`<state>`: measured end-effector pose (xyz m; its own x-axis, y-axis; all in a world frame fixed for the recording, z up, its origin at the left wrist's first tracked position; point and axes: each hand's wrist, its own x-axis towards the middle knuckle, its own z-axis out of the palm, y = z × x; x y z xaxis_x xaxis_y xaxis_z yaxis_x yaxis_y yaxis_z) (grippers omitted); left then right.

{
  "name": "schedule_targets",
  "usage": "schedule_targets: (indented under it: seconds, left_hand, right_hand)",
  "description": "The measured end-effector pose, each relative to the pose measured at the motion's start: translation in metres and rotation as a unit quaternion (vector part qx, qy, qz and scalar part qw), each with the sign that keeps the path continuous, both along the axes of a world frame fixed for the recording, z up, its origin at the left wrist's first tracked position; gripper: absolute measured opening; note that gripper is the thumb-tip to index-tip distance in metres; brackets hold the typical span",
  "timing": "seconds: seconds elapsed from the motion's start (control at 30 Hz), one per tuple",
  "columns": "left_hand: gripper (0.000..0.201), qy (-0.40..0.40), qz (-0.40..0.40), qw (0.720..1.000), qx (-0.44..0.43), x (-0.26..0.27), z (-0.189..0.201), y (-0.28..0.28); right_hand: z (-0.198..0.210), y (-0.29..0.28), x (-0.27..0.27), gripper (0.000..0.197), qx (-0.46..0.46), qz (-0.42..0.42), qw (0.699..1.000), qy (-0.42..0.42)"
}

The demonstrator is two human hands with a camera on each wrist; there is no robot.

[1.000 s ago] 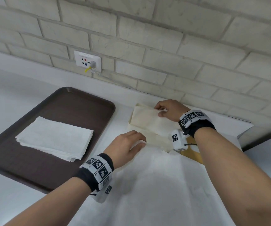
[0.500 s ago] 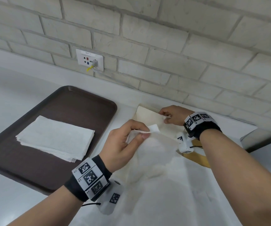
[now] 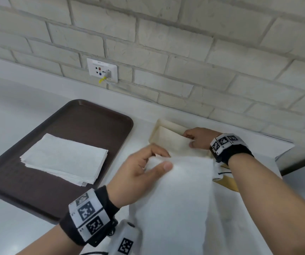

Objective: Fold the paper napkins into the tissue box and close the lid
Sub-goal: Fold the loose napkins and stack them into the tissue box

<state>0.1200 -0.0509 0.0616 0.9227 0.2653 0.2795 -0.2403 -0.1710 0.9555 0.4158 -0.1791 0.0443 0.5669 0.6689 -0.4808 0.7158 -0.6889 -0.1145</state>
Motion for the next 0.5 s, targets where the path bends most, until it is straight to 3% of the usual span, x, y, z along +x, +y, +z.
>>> schedule_targets:
  seconds: [0.07,0.17,0.37,0.5]
  left_hand:
    - [0.008,0.08,-0.024,0.996,0.036,0.002,-0.021,0.0]
    - [0.016,0.148,-0.04,0.987,0.056,0.001,-0.037,0.0]
    - [0.003,0.16,-0.064,0.981,0.093,0.001,-0.043,0.003]
    - [0.002,0.161,-0.067,0.981,0.089,0.003,-0.042,0.002]
  right_hand:
    - [-0.001,-0.001,-0.001,0.049,-0.027,-0.003,1.0,-0.01]
    - [0.002,0.001,0.0,0.04,-0.016,0.009,1.0,-0.017]
    - [0.003,0.006,0.0,0.032,0.013,0.013,1.0,0.001]
    - [0.003,0.004,0.001,0.045,0.003,0.014,1.0,-0.006]
